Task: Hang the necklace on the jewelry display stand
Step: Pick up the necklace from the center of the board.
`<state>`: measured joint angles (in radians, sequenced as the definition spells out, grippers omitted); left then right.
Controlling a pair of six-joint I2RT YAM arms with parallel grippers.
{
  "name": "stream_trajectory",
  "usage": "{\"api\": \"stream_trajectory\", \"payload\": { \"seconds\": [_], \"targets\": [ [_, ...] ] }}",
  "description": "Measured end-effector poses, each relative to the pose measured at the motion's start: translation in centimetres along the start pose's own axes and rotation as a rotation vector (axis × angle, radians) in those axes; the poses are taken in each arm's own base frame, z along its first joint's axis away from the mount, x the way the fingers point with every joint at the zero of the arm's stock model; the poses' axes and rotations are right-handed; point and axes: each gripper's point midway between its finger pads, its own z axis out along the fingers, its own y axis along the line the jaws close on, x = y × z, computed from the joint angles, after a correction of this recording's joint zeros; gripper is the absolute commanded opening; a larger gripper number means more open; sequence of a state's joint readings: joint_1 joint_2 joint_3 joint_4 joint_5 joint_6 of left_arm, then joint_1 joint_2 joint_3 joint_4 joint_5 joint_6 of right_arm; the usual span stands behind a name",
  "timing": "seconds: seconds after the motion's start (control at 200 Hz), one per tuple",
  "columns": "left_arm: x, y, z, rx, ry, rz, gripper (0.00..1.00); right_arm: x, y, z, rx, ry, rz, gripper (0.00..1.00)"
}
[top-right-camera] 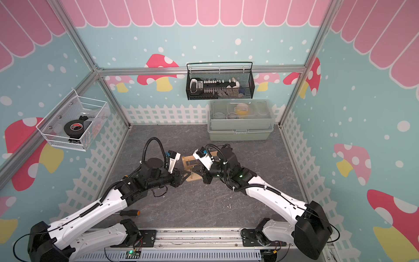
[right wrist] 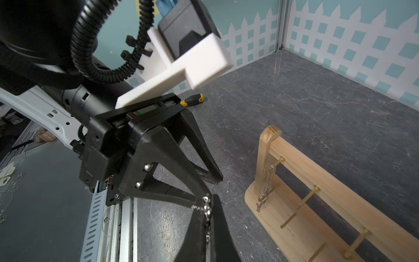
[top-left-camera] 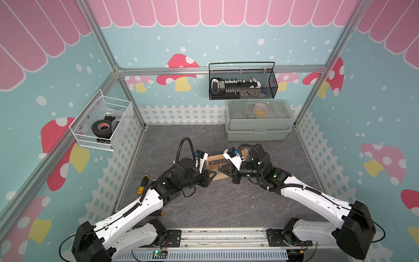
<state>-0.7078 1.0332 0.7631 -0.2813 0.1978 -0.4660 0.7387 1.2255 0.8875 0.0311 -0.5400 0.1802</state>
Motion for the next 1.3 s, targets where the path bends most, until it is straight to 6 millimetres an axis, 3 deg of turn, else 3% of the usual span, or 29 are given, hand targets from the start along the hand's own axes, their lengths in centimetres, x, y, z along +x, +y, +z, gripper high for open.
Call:
{"api": "stream_trajectory", "payload": {
  "seconds": [1.301],
  "targets": [
    [0.61,0.47,0.72,-0.027,0.024,0.010,0.33,-0.18,0.78,0.52,-0.065,-0.012,0.022,0.04]
  ]
}}
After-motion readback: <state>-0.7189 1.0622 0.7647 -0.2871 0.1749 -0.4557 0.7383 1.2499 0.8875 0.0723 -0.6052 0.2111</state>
